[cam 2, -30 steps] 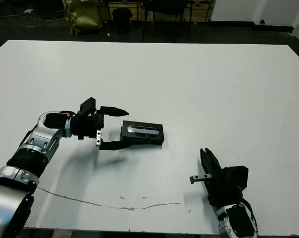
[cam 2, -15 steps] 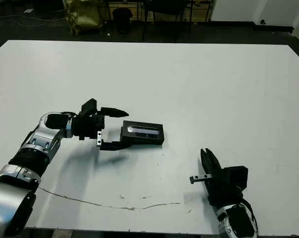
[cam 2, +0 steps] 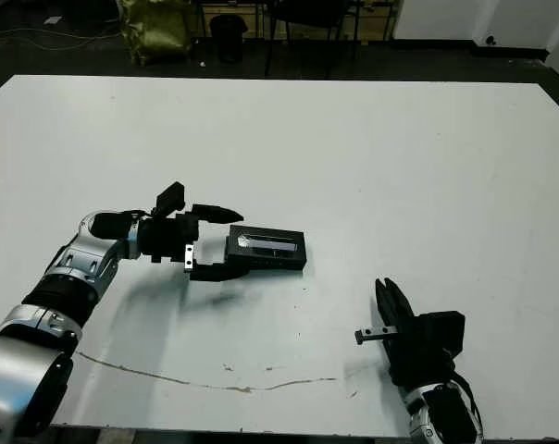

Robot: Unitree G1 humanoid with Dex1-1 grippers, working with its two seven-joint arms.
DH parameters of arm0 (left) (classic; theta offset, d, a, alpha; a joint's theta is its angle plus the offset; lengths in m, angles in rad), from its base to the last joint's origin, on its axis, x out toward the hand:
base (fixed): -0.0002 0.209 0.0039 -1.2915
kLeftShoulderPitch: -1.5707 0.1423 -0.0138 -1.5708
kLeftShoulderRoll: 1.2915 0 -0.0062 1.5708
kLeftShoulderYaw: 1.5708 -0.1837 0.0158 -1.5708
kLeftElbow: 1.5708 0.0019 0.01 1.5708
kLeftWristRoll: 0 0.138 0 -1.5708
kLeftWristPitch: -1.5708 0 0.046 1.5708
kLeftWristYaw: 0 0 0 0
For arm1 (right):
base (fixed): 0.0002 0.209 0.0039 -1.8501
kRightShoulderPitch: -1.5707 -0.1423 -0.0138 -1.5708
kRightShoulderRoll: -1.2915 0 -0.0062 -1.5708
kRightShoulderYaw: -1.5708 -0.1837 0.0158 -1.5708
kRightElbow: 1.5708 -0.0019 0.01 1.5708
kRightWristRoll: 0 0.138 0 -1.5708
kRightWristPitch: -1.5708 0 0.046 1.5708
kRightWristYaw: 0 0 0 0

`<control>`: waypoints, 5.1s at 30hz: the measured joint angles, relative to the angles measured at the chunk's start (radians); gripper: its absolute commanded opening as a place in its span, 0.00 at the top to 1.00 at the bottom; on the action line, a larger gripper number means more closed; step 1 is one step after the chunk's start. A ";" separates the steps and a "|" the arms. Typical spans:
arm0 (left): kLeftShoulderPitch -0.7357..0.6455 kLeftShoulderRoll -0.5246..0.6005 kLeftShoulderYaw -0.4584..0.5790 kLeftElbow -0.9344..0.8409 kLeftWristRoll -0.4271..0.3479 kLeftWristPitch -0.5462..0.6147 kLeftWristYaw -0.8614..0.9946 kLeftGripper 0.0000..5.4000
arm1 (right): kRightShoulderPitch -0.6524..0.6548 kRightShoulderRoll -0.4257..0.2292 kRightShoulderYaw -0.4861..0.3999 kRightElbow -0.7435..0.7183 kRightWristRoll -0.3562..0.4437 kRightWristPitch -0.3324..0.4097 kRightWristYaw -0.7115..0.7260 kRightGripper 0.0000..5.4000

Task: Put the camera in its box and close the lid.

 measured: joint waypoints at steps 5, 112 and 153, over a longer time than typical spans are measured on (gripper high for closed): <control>0.000 0.000 -0.003 -0.027 0.007 0.002 0.013 0.08 | 0.006 0.000 0.000 -0.014 0.002 0.015 0.000 1.00; 0.024 0.029 -0.037 0.137 0.034 -0.218 0.054 0.59 | 0.004 0.001 -0.016 0.006 0.020 -0.002 0.019 1.00; 0.215 0.362 0.107 -0.056 0.057 -0.155 0.340 0.35 | 0.001 -0.001 -0.015 0.017 0.009 -0.019 0.017 1.00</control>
